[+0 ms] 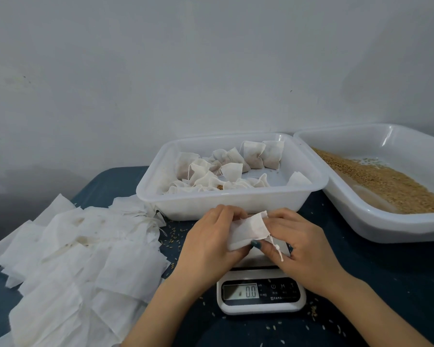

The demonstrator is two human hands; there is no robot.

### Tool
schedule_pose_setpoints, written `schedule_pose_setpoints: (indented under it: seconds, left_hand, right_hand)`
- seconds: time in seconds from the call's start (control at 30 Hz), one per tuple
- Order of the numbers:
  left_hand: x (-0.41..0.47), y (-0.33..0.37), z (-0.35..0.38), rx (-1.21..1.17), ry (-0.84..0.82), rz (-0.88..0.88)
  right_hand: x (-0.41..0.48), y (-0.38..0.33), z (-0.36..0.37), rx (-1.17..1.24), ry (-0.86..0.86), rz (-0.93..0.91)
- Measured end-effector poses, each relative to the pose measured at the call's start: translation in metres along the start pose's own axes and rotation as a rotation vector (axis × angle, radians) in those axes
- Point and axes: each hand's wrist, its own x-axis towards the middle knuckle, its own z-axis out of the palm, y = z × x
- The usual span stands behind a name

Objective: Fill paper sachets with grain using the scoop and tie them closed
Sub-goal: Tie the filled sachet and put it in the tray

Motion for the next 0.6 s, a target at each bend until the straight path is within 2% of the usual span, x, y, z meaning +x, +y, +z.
schedule_pose_setpoints:
  seconds: [0.6]
  left_hand:
    - [0.0008,-0.0041,-0.0022,0.081,-0.005,0.039]
  right_hand:
    - [0.0007,0.0003,0.0,0.037,-0.072,-0.112]
